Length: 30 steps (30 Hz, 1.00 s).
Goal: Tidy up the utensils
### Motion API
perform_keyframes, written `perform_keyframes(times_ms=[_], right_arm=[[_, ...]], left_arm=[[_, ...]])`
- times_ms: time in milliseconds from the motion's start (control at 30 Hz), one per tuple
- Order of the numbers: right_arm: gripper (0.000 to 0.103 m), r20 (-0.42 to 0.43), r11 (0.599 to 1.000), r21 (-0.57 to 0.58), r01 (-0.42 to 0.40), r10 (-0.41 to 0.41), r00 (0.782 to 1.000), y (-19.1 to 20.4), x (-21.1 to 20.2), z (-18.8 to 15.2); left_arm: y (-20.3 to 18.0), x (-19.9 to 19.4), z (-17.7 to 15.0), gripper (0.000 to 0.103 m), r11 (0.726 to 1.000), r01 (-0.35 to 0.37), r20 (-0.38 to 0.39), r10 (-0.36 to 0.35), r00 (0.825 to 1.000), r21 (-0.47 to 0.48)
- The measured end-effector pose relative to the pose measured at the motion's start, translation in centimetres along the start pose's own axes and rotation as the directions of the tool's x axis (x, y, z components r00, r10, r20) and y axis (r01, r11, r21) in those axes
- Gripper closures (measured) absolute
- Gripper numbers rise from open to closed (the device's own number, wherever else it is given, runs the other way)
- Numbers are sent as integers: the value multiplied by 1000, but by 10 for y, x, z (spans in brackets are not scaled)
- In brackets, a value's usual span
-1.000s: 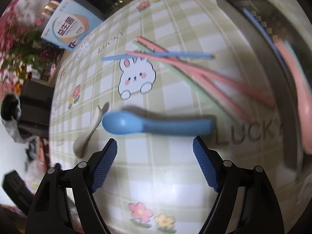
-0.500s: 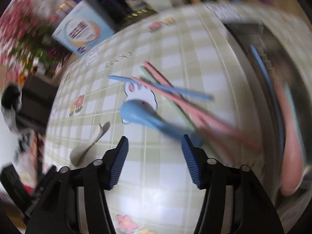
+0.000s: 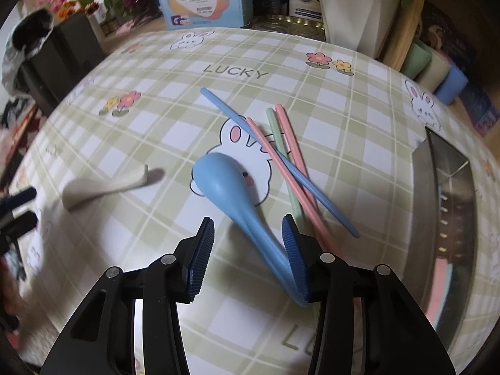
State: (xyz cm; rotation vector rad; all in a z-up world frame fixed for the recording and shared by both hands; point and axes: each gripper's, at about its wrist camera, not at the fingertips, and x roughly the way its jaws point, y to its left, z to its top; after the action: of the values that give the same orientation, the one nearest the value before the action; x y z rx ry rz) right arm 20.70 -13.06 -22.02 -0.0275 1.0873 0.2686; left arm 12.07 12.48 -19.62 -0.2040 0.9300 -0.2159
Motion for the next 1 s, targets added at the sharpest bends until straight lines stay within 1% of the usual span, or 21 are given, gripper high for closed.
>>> perform_keyframes(times_ms=[67, 133, 200, 300, 400, 433, 533, 900, 1000], right_arm=[[59, 2, 1000, 26, -17, 17, 1000, 3, 2, 1], [59, -1, 998, 57, -33, 33, 999, 3, 3, 3], [59, -11, 993, 103, -59, 61, 998, 1, 2, 1], [59, -14, 977, 186, -106, 110, 994, -4, -2, -6], [59, -17, 954, 262, -147, 157, 987, -13, -6, -12], [59, -15, 950, 274, -150, 160, 987, -15, -8, -14], [59, -9, 951, 273, -144, 152, 988, -16, -12, -16], [59, -6, 948, 284, -144, 152, 988, -20, -16, -26], [59, -3, 945, 293, -147, 155, 988, -23, -17, -30]], left_arm=[[1, 2, 1, 14, 1000, 9, -4, -9, 1000, 5], [1, 6, 5, 21, 999, 27, -11, -27, 1000, 23], [2, 12, 11, 34, 998, 35, -27, -34, 999, 44], [5, 21, 19, 44, 996, 54, -52, -51, 997, 65], [5, 33, 30, 45, 992, 96, -88, -89, 992, 87], [4, 36, 31, 45, 991, 102, -99, -93, 991, 91], [1, 48, 33, 45, 987, 122, -141, -107, 984, 105], [-10, 62, 29, 45, 981, 144, -202, -115, 973, 131], [-19, 62, 26, 45, 973, 173, -226, -136, 964, 150]])
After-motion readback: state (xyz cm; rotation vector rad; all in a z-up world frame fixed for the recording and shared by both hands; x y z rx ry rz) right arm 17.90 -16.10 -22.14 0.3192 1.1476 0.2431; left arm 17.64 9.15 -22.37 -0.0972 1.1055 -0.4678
